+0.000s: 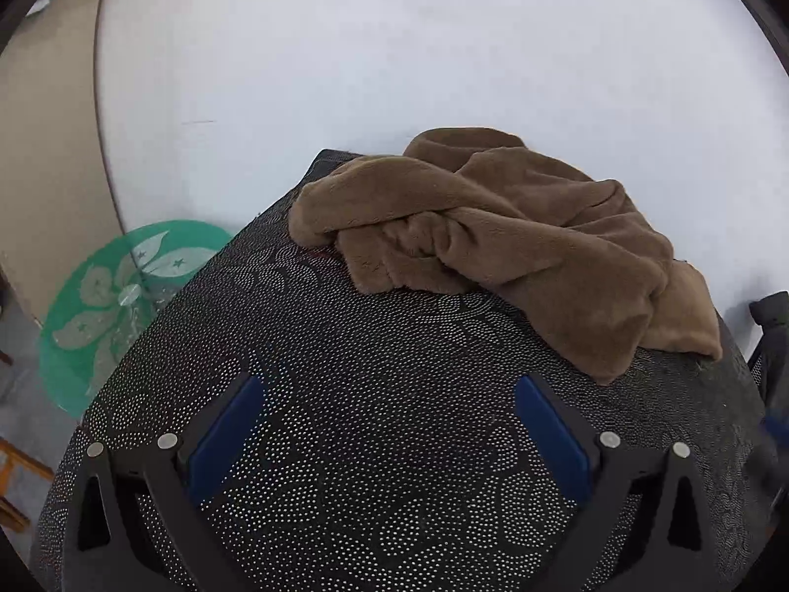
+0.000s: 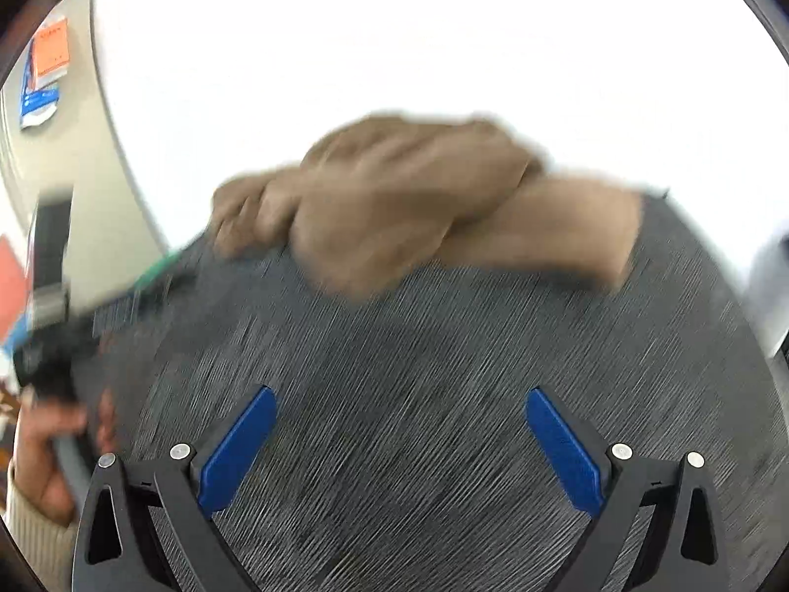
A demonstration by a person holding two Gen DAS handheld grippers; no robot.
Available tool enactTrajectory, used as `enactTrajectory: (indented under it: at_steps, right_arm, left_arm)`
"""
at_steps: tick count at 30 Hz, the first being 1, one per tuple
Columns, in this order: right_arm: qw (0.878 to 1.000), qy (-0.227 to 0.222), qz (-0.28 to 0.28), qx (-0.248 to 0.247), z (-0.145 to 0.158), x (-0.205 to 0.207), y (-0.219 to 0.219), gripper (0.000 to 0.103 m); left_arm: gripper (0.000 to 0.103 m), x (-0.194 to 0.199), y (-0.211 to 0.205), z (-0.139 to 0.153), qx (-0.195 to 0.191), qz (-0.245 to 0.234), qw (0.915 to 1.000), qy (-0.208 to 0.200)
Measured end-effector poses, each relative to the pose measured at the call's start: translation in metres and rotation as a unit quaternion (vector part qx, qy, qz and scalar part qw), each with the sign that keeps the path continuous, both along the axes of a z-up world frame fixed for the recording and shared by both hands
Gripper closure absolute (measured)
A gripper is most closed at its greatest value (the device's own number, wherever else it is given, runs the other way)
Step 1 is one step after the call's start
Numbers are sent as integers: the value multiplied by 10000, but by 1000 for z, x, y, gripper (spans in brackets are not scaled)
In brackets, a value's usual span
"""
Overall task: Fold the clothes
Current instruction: 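Move the right tool onto the brown blanket and close it on a fold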
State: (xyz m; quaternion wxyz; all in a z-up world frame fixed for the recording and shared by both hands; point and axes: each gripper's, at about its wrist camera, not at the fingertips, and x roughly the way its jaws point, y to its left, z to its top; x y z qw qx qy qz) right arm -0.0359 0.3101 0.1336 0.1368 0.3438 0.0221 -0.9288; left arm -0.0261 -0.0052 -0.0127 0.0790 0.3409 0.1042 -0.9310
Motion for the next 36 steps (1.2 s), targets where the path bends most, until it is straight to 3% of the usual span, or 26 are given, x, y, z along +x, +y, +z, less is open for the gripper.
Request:
enactTrajectory:
  at_steps: [3, 5, 9, 15, 22, 28, 30, 32, 34, 36]
  right_arm:
    - [9963, 778, -309, 214, 37, -25, 10, 0]
    - [9938, 1003, -468, 139, 50, -49, 17, 0]
    - [9972, 397, -525, -350, 51, -125, 26, 0]
    - [9904, -345, -778, -1087, 20, -209, 39, 0]
    - [9826, -849, -1037, -1288, -18, -253, 39, 3]
    - [9781, -939, -921, -1615, -24, -260, 40, 4]
    - [9774, -1032, -920, -1597, -27, -263, 37, 16]
    - [9771, -1122, -979, -1521, -30, -265, 36, 54]
    - [9752, -1216, -1017, -1543, -33, -265, 37, 72]
    - [9754, -1152, -950, -1622, -31, -259, 38, 79]
  left_arm:
    - [0, 4, 0, 1, 17, 14, 10000, -22]
    - [0, 5, 2, 1, 15, 19, 10000, -78]
    - [0, 8, -2, 1, 132, 102, 9997, -161]
    - [0, 11, -11, -2, 401, 248, 9984, -319]
    - [0, 12, -4, -4, 343, 195, 9981, -477]
    - [0, 16, 6, 0, 241, 133, 9981, -548]
    - [0, 16, 6, 0, 272, 155, 9979, -575]
    - [0, 18, 7, 1, 308, 167, 9976, -595]
    - [0, 19, 8, 2, 332, 173, 9974, -621]
    - [0, 21, 9, 2, 343, 179, 9971, -652]
